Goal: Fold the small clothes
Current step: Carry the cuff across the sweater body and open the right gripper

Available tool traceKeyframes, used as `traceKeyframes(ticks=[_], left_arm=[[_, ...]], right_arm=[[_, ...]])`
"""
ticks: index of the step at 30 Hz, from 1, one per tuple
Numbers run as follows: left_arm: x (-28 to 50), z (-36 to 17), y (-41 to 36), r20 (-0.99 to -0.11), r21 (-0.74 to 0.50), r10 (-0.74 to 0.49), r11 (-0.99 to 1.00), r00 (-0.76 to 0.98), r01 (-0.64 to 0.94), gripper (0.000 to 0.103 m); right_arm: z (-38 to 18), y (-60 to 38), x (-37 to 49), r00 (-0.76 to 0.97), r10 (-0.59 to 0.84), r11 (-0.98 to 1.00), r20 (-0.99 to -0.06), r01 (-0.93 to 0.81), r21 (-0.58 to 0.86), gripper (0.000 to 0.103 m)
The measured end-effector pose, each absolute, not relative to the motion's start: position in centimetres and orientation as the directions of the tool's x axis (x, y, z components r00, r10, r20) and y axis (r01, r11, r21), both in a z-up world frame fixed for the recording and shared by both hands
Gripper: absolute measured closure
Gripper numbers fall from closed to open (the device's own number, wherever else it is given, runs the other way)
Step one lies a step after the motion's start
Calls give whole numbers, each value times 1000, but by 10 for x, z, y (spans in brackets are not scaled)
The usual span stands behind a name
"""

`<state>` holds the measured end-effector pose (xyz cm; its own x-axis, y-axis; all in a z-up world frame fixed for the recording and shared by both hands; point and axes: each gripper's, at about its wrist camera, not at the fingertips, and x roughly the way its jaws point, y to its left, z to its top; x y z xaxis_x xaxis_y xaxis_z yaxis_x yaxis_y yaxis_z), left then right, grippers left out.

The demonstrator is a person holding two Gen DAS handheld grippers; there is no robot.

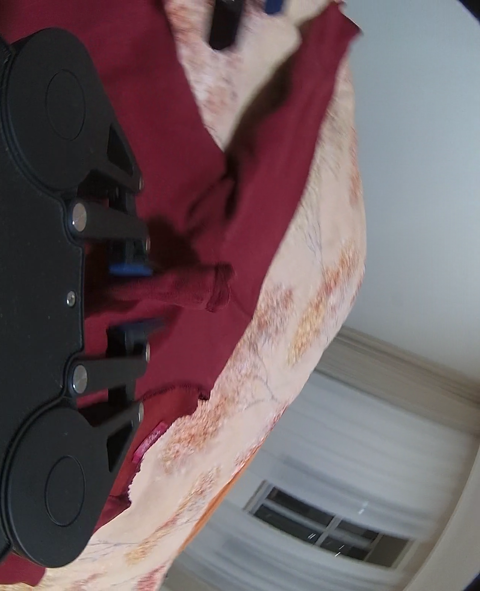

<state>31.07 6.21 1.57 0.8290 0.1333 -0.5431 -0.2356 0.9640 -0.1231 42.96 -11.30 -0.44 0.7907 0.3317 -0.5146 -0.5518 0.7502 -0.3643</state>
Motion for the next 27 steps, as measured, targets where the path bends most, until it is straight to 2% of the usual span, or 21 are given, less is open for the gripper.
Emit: traceKeyframes(ticks=[1, 3, 8, 12, 14, 20, 24, 27], left_arm=[[313, 17, 61, -540, -128, 131, 964, 832, -235, 0], [318, 20, 58, -530, -146, 120, 962, 840, -229, 0], [343, 24, 43, -492, -186, 89, 961, 866, -205, 0], [374, 19, 15, -488, -157, 71, 973, 870, -168, 0], [387, 12, 1, -496, -126, 76, 979, 865, -158, 0], [409, -15, -15, -593, -55, 143, 975, 793, -216, 0], [410, -22, -8, -611, -79, 130, 972, 781, -223, 0], [409, -24, -10, -611, -64, 139, 973, 779, -224, 0]], right_arm=[[-6, -112, 428, 786, 341, 740, -516, -563, -368, 50], [-5, -118, 420, 771, 366, 731, -522, -585, -352, 28], [12, -155, 403, 781, 396, 758, -483, -575, -308, 1], [18, -201, 408, 852, 295, 828, -433, -454, -330, 1], [17, -228, 418, 892, 196, 872, -407, -348, -345, 1], [6, -312, 456, 923, -160, 932, -349, 25, -362, 1], [-9, -356, 469, 877, -309, 926, -367, 191, -325, 1], [-21, -379, 472, 854, -316, 941, -414, 226, -252, 1]])
